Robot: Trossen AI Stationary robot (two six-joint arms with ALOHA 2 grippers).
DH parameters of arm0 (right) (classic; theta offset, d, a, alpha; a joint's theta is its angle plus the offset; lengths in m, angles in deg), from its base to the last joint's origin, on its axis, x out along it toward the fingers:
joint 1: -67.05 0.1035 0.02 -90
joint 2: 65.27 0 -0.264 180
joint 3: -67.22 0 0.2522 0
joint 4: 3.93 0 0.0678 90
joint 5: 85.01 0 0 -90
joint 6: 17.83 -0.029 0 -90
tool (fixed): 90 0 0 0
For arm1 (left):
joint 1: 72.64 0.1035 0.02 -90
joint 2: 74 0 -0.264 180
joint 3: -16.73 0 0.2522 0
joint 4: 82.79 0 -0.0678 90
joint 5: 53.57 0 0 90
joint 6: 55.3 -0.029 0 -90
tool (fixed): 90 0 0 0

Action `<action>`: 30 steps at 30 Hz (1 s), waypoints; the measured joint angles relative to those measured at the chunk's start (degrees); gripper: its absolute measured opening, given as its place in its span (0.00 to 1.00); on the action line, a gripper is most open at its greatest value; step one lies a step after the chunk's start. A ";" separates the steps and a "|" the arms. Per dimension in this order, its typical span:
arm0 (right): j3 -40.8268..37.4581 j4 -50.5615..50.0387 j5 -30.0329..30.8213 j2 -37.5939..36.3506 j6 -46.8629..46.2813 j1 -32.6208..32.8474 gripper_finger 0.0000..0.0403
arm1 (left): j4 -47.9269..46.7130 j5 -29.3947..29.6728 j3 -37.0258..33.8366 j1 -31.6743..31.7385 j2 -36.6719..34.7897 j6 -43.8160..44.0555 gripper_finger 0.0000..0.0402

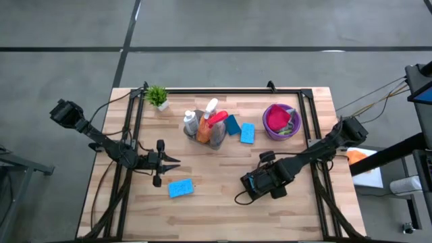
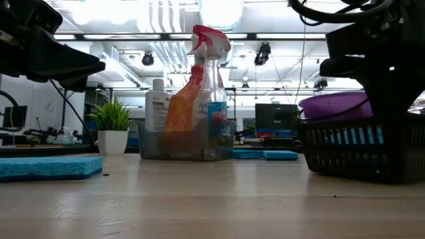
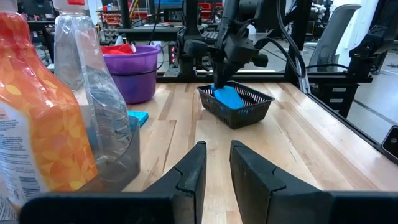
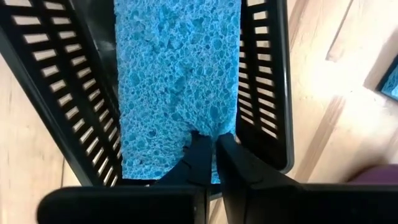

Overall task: Pick & Place Kitchen Items
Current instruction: Put the blue sponge into the black basket

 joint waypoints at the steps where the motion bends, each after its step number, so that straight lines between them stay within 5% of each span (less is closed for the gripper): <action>1: 0.00 0.00 0.07 0.00 -0.61 0.00 0.07 | 0.00 0.00 0.00 0.00 0.00 0.00 0.19; 16: 2.06 -0.20 1.35 -0.02 -3.93 0.00 0.67 | -0.02 0.00 0.00 0.00 0.00 0.00 0.19; 22: 4.78 6.08 5.23 -1.27 -5.32 0.68 0.72 | -0.11 0.00 0.00 -0.02 0.00 1.69 0.19; 30: 0.61 35.21 15.20 -4.79 3.24 4.16 0.72 | -10.93 -2.06 4.40 -0.04 -0.02 8.13 0.19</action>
